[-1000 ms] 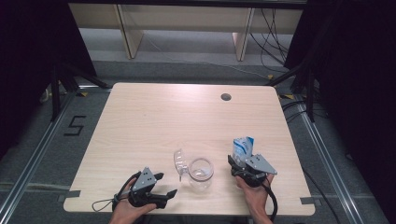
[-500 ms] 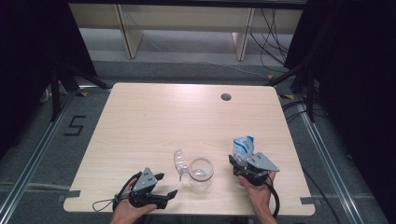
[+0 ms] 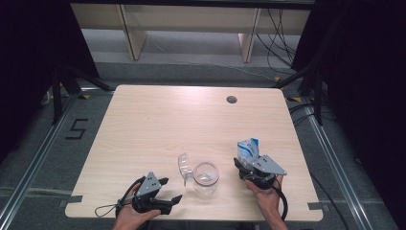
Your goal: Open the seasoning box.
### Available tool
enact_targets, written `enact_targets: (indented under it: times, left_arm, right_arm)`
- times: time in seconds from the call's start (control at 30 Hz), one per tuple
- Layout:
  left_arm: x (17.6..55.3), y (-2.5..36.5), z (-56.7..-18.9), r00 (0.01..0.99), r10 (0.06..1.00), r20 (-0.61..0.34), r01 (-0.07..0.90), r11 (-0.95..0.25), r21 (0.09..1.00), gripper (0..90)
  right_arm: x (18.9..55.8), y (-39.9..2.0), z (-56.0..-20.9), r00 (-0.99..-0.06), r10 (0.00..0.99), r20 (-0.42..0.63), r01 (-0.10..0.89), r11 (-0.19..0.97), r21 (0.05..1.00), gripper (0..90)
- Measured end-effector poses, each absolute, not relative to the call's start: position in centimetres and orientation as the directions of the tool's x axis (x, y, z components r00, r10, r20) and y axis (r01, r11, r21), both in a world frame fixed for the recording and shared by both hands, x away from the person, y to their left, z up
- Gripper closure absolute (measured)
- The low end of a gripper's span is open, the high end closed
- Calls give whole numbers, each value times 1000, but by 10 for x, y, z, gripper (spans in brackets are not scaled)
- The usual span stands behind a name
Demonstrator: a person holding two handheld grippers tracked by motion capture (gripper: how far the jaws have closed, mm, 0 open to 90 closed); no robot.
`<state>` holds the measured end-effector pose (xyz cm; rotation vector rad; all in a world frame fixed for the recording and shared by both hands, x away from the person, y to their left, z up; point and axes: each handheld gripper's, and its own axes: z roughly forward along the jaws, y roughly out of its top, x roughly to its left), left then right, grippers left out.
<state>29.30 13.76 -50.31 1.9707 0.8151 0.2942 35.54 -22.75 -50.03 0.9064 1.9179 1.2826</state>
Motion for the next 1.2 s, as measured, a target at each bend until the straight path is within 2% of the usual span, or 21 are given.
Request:
enact_targets:
  times: [0.17,0.37,0.6,0.77,0.87,1.2]
  left_arm:
    - [293,137,-504,748,651,-130,422,-317,849,220]
    - [293,138,-503,750,650,-123,420,-325,847,220]
    - [292,138,-503,740,658,-136,435,-316,843,220]
    - [292,138,-503,739,659,-137,437,-315,842,220]
    - [292,138,-502,739,660,-135,436,-316,843,219]
    - [293,139,-502,747,653,-124,426,-327,843,219]
  right_arm:
    - [355,-229,-499,-558,815,-156,173,298,939,416]
    - [357,-228,-502,-562,820,-109,208,268,941,415]
    - [358,-225,-502,-577,805,-139,191,298,935,419]
    - [356,-223,-499,-575,792,-206,142,345,928,419]
    - [357,-223,-495,-592,756,-279,98,411,906,419]
    - [350,-222,-484,-605,716,-348,17,449,893,419]
